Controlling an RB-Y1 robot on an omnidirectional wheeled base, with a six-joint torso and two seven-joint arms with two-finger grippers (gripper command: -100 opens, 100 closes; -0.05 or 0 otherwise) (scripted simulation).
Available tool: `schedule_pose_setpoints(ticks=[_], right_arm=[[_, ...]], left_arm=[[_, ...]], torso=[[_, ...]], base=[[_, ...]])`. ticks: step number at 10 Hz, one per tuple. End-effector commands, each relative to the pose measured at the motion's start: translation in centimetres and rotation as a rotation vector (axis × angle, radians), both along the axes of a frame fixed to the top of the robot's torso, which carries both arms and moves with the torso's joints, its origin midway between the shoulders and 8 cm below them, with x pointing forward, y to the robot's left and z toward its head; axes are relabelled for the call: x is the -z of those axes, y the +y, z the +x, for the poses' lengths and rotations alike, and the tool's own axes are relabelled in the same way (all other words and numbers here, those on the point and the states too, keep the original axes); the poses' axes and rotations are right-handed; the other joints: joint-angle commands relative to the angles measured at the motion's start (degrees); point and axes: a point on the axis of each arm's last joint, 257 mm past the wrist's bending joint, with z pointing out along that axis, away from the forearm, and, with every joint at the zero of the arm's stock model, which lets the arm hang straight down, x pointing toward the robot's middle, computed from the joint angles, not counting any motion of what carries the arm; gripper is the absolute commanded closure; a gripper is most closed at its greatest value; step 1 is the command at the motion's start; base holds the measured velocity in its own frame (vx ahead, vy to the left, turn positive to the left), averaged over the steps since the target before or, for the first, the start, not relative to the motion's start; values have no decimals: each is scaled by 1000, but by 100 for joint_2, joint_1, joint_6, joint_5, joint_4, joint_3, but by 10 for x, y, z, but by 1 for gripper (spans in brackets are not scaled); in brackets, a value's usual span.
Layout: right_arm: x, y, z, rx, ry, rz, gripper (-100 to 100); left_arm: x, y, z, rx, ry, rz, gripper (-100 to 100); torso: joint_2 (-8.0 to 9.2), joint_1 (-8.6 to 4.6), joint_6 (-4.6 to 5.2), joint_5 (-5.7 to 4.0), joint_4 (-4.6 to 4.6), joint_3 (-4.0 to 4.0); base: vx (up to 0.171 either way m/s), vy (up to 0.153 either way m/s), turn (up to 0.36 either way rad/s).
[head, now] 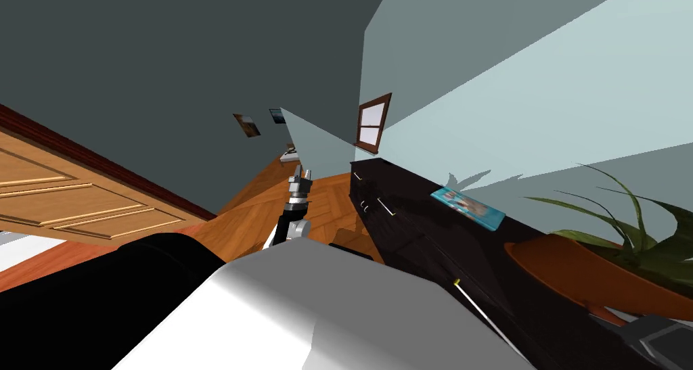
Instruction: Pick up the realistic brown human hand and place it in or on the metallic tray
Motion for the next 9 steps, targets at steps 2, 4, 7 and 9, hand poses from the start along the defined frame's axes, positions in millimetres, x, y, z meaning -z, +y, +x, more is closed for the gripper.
schedule_pose_setpoints(ticks=[2,4,7,9], right_arm=[[-9,-17,-18,76,15,-2,100],[-15,-28,-30,117,26,-12,100],[-28,-52,-57,198,52,-39,100],[-32,-58,-63,218,58,-47,100]], left_arm=[[0,0,0,0,0,0,0],[0,0,0,0,0,0,0],[0,0,0,0,0,0,0],[0,0,0,0,0,0,0]], torso=[[4,-6,-1,0,1,3],[1,-55,-31,11,11,5],[-18,-156,-45,23,17,-2],[-38,-180,-37,21,14,-12]], base=[[-27,-20,253],[-72,-89,257],[-105,-177,299],[-57,-94,84]])
